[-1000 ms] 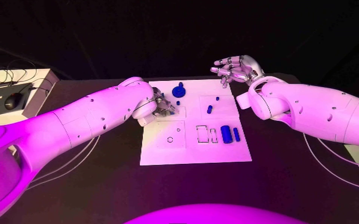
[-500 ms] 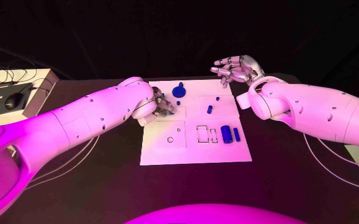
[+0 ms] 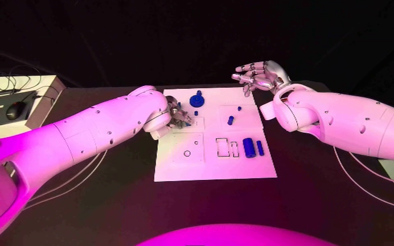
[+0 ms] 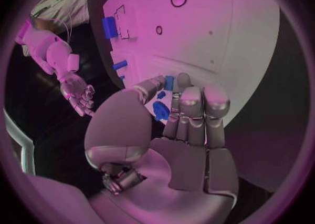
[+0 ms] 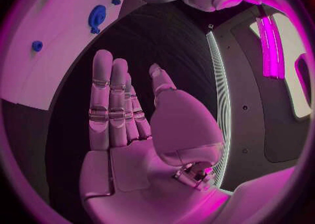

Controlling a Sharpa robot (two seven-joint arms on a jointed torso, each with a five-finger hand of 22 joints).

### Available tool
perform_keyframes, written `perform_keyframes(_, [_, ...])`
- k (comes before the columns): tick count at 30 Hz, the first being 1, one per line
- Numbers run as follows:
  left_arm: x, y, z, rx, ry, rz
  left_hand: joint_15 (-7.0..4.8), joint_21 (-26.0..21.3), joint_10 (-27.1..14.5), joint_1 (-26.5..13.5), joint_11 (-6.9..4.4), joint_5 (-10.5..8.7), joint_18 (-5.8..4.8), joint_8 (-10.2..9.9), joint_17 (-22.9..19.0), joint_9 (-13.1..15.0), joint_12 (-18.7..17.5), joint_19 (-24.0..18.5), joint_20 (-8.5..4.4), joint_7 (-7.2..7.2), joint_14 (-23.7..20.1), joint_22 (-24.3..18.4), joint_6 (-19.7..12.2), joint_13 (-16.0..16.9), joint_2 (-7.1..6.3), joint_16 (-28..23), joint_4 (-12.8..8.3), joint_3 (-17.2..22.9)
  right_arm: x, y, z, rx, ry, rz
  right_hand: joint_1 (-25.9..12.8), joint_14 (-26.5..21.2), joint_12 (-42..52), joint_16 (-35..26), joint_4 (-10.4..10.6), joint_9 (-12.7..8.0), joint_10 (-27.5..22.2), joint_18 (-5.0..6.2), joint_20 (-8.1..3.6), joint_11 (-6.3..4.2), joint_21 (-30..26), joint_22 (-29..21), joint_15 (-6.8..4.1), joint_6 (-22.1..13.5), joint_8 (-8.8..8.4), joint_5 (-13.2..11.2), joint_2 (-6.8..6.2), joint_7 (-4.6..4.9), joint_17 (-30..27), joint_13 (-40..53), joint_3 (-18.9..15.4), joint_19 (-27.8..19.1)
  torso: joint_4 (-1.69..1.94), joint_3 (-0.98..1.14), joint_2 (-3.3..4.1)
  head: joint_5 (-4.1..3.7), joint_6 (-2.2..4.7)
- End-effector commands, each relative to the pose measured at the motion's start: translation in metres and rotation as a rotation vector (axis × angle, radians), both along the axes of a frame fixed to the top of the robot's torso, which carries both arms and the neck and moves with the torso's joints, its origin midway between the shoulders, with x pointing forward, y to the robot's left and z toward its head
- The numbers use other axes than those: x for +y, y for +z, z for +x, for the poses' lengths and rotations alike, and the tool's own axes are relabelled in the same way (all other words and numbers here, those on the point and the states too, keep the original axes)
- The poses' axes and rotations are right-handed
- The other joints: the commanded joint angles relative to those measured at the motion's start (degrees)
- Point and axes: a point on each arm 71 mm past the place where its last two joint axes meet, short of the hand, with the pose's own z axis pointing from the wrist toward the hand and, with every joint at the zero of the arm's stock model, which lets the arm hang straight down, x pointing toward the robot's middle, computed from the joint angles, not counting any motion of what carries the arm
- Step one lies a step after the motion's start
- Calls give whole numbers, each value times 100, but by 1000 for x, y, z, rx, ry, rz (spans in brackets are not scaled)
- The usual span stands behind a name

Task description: Assemble the parts on the task board

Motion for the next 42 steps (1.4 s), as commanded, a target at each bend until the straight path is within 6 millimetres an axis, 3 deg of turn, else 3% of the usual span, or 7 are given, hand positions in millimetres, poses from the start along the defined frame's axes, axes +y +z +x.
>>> perform_keyframes(1, [-5,4,-2,-3,-25,-24,-44,34,101,-6,-57,44,-84,31,9,64,-47,3,-65,-11,15,7,68,-2,70,14,-520,597,2,1,0,-5,18,-2,-41,-23,-1,31,16,-3,-7,58,-1,-41,40,7,-18,4,-28,39,-7,46,-3,-7,26,-22,3,1,3,5,-6])
perform_keyframes(15, [2,27,5,46,-67,-1,-60,36,198,-15,-78,180,-125,-47,41,107,-116,-10,-119,-17,16,13,192,63,-11,21,-607,710,2,0,0,-2,20,-3,-41,-23,-1,31,16,-3,-7,58,-1,-41,40,7,-18,4,-28,39,-7,46,-3,-7,26,-22,2,0,8,18,6])
perform_keyframes(25, [0,35,16,128,-126,49,-56,0,240,55,-76,257,-153,-216,104,173,-219,-43,-142,-11,19,-4,274,159,-7,55,-617,587,3,0,1,-1,23,-3,-41,-23,-1,31,16,-3,-7,58,-1,-41,40,7,-18,4,-28,39,-7,46,-3,-7,26,-22,-1,1,11,32,5])
perform_keyframes(36, [-3,36,28,262,-212,90,-61,-83,264,-255,-87,299,-227,-578,137,548,-275,-96,-206,-46,6,-55,415,382,215,56,-813,605,6,0,1,1,28,-2,-28,-30,-6,28,14,-2,-13,57,1,-40,40,9,-16,2,-29,46,-13,48,-2,-7,36,-29,-10,3,17,45,2])
perform_keyframes(38, [-3,36,30,282,-226,100,-62,-96,269,-263,-88,374,-232,-632,128,644,-282,-104,-212,-43,-1,-63,435,414,222,46,-852,610,7,0,1,1,29,-2,-24,-30,-7,28,11,-2,-12,57,1,-40,41,10,-17,2,-29,51,-13,48,-2,-8,39,-29,-12,4,21,56,10])
perform_keyframes(40, [-4,36,32,302,-241,110,-66,-100,283,-264,-92,771,-236,-667,109,706,-278,-104,-221,-43,-1,-65,468,440,220,32,-879,510,7,0,1,1,30,-2,-24,-30,-7,28,11,-2,-12,57,1,-40,41,10,-17,2,-29,51,-13,48,-2,-8,39,-29,-5,3,20,47,8])
perform_keyframes(42, [-6,35,33,315,-251,115,-70,-102,298,-244,-97,879,-242,-745,102,777,-292,-104,-228,-45,10,-66,507,464,240,32,-916,421,8,0,2,2,32,-1,-22,-33,-8,26,9,-2,-12,57,1,-41,40,9,-16,0,-30,64,-13,48,-2,-8,44,-31,-5,1,22,53,12])
